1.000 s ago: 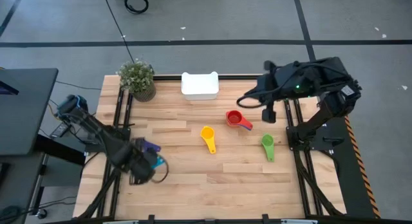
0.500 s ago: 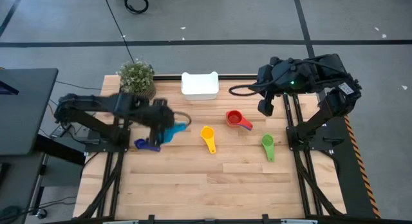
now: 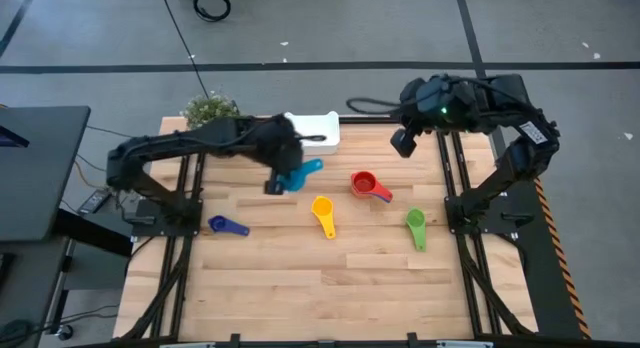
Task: Nest measuring cups in basket
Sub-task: Stack the light blue measuring cup on top of the red measuring cup
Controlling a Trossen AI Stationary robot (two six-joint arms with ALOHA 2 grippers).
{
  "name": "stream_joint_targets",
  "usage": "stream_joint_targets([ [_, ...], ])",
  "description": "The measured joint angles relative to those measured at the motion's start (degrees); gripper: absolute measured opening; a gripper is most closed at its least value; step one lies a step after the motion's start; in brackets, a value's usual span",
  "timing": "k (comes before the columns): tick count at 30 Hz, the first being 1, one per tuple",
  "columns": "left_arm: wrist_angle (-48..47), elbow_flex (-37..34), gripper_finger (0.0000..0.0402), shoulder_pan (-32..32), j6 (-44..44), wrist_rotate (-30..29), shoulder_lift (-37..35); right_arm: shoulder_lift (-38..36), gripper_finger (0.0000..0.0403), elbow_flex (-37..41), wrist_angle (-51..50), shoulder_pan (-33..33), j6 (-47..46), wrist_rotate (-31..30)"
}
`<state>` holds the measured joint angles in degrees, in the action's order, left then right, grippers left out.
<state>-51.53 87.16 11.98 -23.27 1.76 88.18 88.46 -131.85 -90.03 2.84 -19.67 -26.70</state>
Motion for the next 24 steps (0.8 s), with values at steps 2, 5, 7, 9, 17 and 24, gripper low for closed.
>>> stream_joint_targets([
  [2, 1.6, 2.0, 0.0006, 0.7, -1.1, 2.3, 3.1, -0.2, 0.0012, 0.8, 0.0, 2.0, 0.2, 1.7],
  [5, 1.8, 7.5, 0.0006, 1.2, -1.9, 2.8, 8.7, -0.9, 0.0012, 2.8, 0.1, 4.7, 1.0, 2.9],
  [7, 1.9, 11.9, 0.0006, 1.4, -3.2, 3.3, 12.5, -1.8, 0.0011, 4.7, 0.0, 6.5, 1.2, 3.6],
  [9, 1.8, 16.1, 0.0006, 1.5, -5.5, 4.6, 15.9, -2.7, 0.0011, 6.8, 0.0, 8.0, 1.2, 4.9],
  [17, -1.2, 33.1, 0.0006, 1.5, -14.7, 6.7, 27.7, -7.6, 0.0012, 14.9, 0.0, 12.1, 1.3, 5.8],
  [24, -2.0, 41.2, 0.0006, 2.0, -20.3, 7.6, 34.7, -13.3, 0.0012, 22.1, -0.1, 14.7, -2.3, 5.9],
])
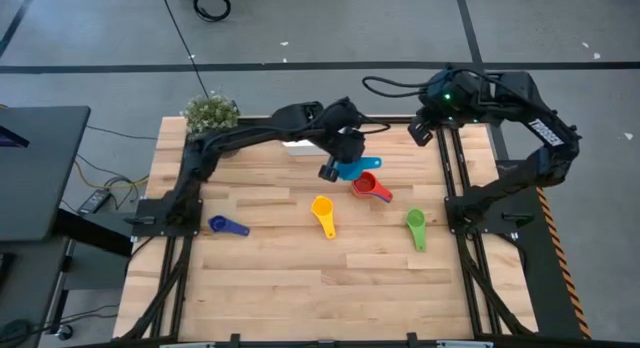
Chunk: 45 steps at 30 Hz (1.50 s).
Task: Nest measuring cups in basket
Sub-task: Stack the light blue measuring cup on top of the red measuring cup
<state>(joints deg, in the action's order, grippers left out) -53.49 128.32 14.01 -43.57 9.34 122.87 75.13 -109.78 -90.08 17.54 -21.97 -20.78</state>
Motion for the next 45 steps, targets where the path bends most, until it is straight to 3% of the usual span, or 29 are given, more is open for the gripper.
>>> stream_joint_targets([
  [12, 9.0, 0.4, 0.0006, 1.9, -2.1, 2.2, 8.1, -5.1, 0.0012, 12.0, 4.9, 0.6, -0.9, 1.5],
  [23, 13.2, 0.4, 0.0006, 2.0, -2.4, 3.0, 14.3, -5.7, 0.0012, 16.6, 5.2, 1.0, -0.1, 4.3],
  [35, 12.2, 0.4, 0.0006, 2.0, -5.7, 3.5, 19.2, -6.6, 0.0012, 16.6, 5.2, 1.0, 1.8, 4.4],
  [45, 3.1, 0.6, 0.0006, 2.0, -9.2, 1.9, 19.0, -7.6, 0.0012, 16.6, 5.3, 1.1, 2.7, 4.4],
])
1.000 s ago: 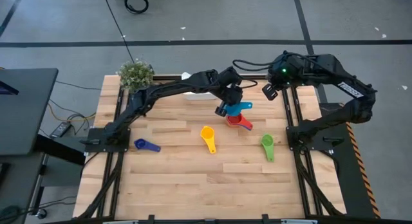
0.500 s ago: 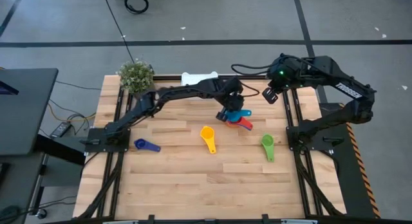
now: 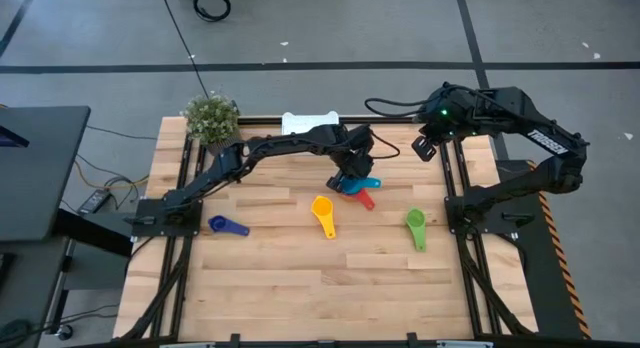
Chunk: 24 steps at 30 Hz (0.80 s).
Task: Nest measuring cups in basket
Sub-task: Stack the light blue measuring cup on top of the red measuring cup
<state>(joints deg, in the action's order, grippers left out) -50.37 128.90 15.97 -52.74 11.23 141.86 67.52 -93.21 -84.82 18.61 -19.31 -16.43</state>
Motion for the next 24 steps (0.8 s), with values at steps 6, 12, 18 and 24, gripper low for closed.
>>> stream_joint_targets([
  [6, 0.0, -0.1, 0.0047, -0.9, -0.1, -3.7, 0.0, -0.5, 0.0012, 0.0, 0.0, 0.0, 1.3, -0.2],
  [12, 0.8, 0.3, 0.0089, -3.1, 4.2, -11.0, -0.5, -0.5, 0.0012, 0.0, 0.0, 0.0, 1.5, -0.1],
  [18, 0.7, 3.4, 0.0098, -5.4, 4.4, -23.7, -0.8, -0.5, 0.0012, 0.0, 0.0, 0.0, 1.5, 0.0],
  [24, 1.4, 5.6, 0.0099, -6.1, 10.8, -24.0, -2.3, -0.5, 0.0012, 0.0, 0.0, 0.0, 1.5, 0.2],
])
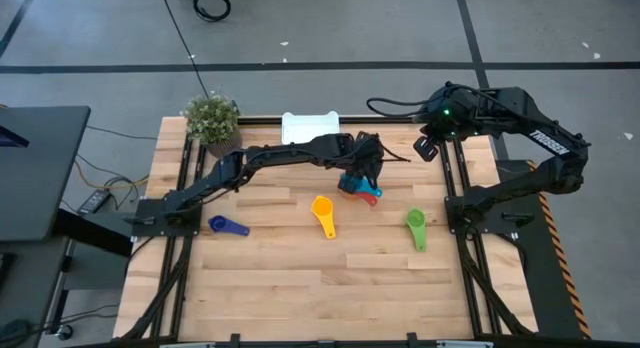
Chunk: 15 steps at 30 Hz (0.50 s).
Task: Nest measuring cups in basket
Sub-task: Stack the light blue measuring cup on top of the red measuring cup
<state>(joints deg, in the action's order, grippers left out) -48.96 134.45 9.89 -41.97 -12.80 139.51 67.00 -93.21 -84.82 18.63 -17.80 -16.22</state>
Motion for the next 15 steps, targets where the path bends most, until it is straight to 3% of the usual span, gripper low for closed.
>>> stream_joint_targets([
  [4, -3.3, 0.3, 0.0099, 0.5, 5.7, 2.1, -2.9, 0.0, 0.0012, 0.0, 0.0, 0.0, 0.0, 1.6],
  [9, -8.6, 0.3, 0.0100, 3.0, 14.8, 9.2, -8.1, 0.0, 0.0012, 0.5, 0.4, 1.0, -0.6, 1.7],
  [15, -13.0, 0.3, 0.0100, 5.4, 21.7, 14.2, -14.2, 0.1, 0.0012, 6.6, 3.2, 3.2, -1.3, 4.4],
])
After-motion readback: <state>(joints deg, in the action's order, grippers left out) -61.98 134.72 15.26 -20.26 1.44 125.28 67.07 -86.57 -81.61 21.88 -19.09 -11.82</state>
